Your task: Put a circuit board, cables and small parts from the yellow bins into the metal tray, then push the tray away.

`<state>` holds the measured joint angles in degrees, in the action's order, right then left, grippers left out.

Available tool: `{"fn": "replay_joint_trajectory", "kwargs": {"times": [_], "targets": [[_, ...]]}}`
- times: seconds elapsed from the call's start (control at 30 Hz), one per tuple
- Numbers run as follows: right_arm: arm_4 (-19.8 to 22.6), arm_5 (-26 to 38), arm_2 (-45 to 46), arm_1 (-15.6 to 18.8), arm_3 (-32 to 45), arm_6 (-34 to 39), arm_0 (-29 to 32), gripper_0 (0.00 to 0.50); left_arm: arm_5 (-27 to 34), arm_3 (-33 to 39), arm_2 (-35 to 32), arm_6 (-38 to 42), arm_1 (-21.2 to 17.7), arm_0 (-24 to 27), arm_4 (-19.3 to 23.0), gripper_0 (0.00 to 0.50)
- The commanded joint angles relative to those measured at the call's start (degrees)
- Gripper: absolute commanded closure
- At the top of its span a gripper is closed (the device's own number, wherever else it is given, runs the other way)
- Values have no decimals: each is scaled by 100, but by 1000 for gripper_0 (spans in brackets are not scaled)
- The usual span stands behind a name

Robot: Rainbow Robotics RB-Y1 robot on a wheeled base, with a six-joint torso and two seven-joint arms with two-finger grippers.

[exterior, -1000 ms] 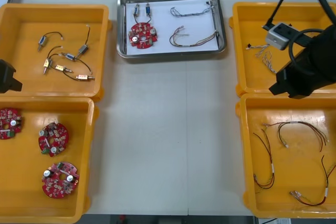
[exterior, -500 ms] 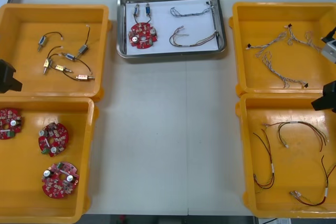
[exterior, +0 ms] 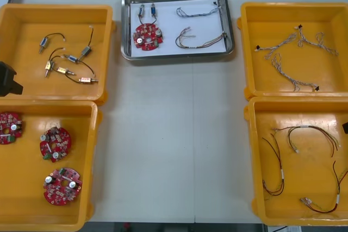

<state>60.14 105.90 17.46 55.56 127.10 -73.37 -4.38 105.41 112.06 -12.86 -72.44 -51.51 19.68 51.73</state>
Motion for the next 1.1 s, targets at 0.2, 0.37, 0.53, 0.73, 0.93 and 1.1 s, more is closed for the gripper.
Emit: {"fn": "replay_joint_trajectory", "kwargs": {"times": [0.2,0.37,0.53,0.73,0.93,1.1], "targets": [[-213,62,434,-247,192,147,376,0,-3,159,-173,-271,-263,-78,-32,0],[-266,80,443,-432,192,147,385,0,-3,159,-173,-271,-263,-78,-32,0],[-257,62,434,-546,192,147,385,0,-3,159,-173,-271,-263,-78,-32,0],[-284,-43,443,-616,201,147,376,0,-3,159,-173,-271,-263,-78,-32,0],[-310,-114,443,-669,201,121,385,0,-3,159,-173,-271,-263,-78,-32,0],[-319,-122,443,-678,201,147,376,0,-3,159,-173,-271,-263,-78,-32,0]]}}
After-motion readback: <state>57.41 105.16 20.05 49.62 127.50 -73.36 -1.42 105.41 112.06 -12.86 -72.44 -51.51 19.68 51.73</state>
